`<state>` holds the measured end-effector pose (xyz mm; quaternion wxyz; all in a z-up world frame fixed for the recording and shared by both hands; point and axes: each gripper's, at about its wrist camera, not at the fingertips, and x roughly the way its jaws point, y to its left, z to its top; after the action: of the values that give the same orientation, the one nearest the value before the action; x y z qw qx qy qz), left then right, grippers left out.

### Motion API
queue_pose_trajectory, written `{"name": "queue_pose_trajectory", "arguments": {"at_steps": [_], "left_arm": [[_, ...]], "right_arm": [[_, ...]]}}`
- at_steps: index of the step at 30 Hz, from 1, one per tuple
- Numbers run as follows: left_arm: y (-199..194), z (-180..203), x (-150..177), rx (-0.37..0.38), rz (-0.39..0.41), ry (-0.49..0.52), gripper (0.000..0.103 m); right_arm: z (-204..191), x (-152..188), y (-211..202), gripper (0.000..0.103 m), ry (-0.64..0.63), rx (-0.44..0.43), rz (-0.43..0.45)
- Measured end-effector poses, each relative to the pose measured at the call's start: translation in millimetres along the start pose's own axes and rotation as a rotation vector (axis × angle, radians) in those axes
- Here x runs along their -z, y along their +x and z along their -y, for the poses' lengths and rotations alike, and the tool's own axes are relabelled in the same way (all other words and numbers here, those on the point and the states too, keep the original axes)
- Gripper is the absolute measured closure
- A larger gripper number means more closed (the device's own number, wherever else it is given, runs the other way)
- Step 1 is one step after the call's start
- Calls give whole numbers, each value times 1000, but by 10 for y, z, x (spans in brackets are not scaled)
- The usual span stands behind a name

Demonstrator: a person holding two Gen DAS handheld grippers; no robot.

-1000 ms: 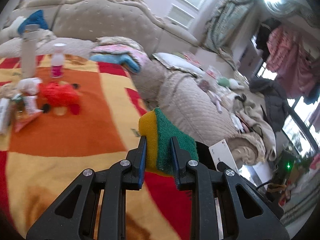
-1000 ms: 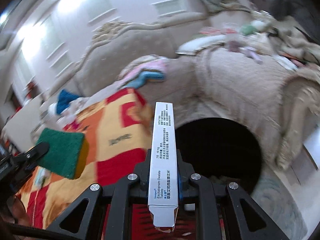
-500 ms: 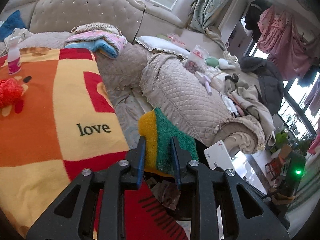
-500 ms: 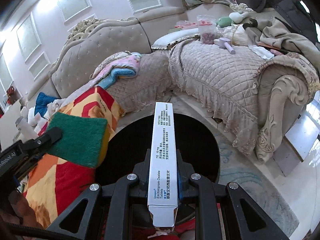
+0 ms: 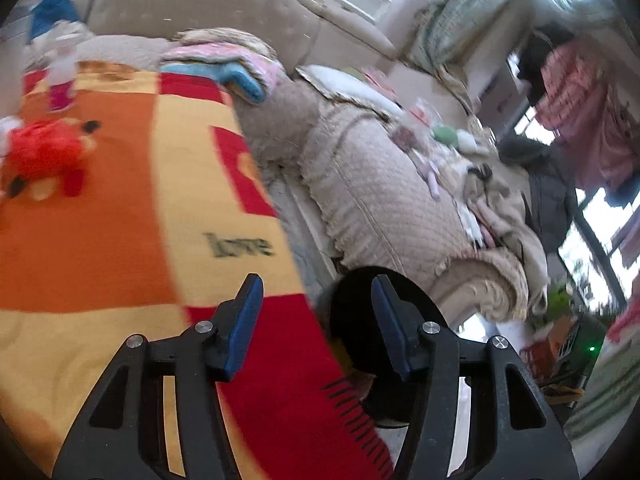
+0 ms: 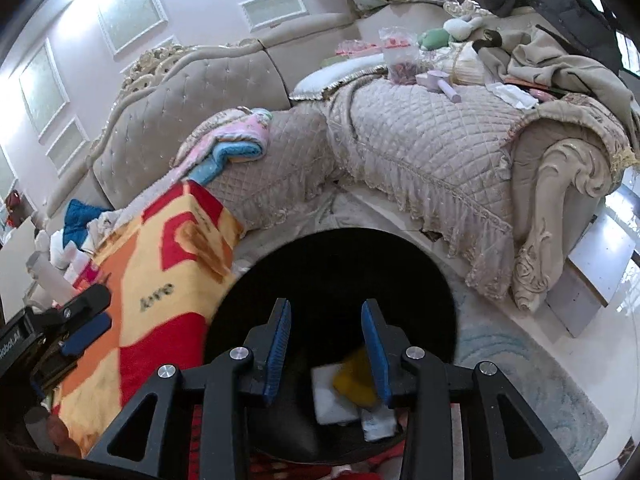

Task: Collect trash
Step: 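Open both tools over the black bin to drop sponge and box, then move both open tools back over the items on the blanket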

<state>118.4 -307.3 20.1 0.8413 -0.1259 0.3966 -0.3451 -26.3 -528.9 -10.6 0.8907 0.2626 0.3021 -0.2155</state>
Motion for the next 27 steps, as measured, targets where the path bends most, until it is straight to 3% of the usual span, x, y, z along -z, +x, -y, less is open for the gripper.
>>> {"name": "queue_pose_trajectory", "arguments": {"at_steps": [8,13,15,18,21,27], "left_arm": [[-866,-795,-154,-117,154,-116,48],[-1489,-1538,-202,-277,209,-110,48],[-1759,-1909,-167,-360,232,-94,42],[-1930,-2398,-105,-404,205,-92,42],[-1892,-2737,-36,-449,126,-51,42],[-1617,-2931,-33,-439,63,-44,42]], "right_arm": [[-842,168,35,64,-115,-117,-14],[-1509,402,64,61,-269,-203,-31],[-1742,530,93,61,-334,-235,-48],[-2030,705,136,61,-428,-274,-80],[-2227,820,144,61,-506,-290,-76],[-2471,971,149,61,-571,-307,-74]]}}
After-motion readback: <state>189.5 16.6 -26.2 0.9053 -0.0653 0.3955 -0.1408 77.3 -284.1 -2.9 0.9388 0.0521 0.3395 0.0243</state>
